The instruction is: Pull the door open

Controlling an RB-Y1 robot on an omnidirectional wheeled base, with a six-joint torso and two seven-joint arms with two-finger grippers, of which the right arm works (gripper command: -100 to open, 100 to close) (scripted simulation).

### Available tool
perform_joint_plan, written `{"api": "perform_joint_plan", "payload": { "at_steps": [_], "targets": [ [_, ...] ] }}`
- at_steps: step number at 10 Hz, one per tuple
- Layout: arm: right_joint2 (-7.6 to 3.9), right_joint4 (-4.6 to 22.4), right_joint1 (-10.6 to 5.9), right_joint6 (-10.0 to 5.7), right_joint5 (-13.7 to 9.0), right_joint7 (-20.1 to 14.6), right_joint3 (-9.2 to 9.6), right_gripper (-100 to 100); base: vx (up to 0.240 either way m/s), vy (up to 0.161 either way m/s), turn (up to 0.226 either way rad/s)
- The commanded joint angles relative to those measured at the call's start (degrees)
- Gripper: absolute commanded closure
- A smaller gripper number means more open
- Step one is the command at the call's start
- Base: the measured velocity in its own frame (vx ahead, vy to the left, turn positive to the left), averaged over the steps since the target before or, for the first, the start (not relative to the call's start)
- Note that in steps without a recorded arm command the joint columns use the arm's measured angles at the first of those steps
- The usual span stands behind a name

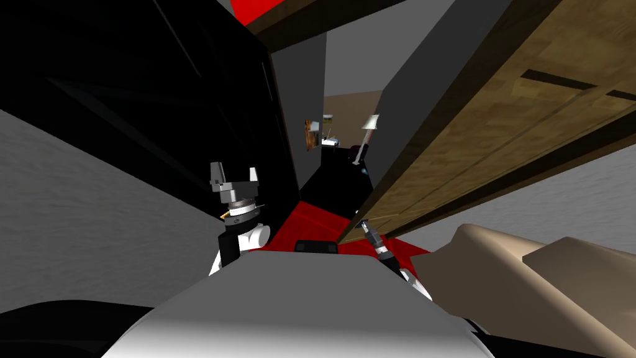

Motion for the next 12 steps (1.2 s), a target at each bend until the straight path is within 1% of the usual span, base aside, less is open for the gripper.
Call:
{"api": "perform_joint_plan", "payload": {
  "at_steps": [1,2,3,4,5,6,8,9,10,11,12],
  "targets": [
    [-0.64,-0.26,0.91,-1.43,0.36,-0.44,-0.42,100,-0.211,-0.068,0.188],
    [-0.80,-0.07,1.07,-1.93,0.50,-0.55,-0.50,100,-0.193,-0.089,0.123],
    [-0.54,-0.74,1.11,-1.23,0.44,-0.51,-0.33,100,-0.075,-0.038,0.022],
    [0.04,-1.71,0.87,0.34,-0.69,0.53,0.98,100,-0.188,-0.053,0.103],
    [0.20,-2.00,0.75,0.81,-1.06,0.86,1.34,100,-0.233,-0.072,0.104],
    [0.52,-2.61,0.48,1.80,-1.85,1.57,2.10,100,-0.197,-0.071,0.067],
    [1.34,-4.15,-0.19,4.30,-3.85,3.36,4.02,100,-0.177,-0.089,0.103],
    [1.56,-4.57,-0.38,4.99,-4.40,3.85,4.54,100,-0.169,-0.098,0.085],
    [1.56,-4.57,-0.38,4.99,-4.40,3.85,4.54,100,-0.088,-0.052,0.017],
    [1.80,-5.02,-0.57,5.72,-4.98,4.37,5.10,100,-0.056,-0.032,0.024],
    [2.29,-5.95,-0.98,7.23,-6.19,5.45,6.27,100,-0.093,-0.072,0.092]
  ]
}}
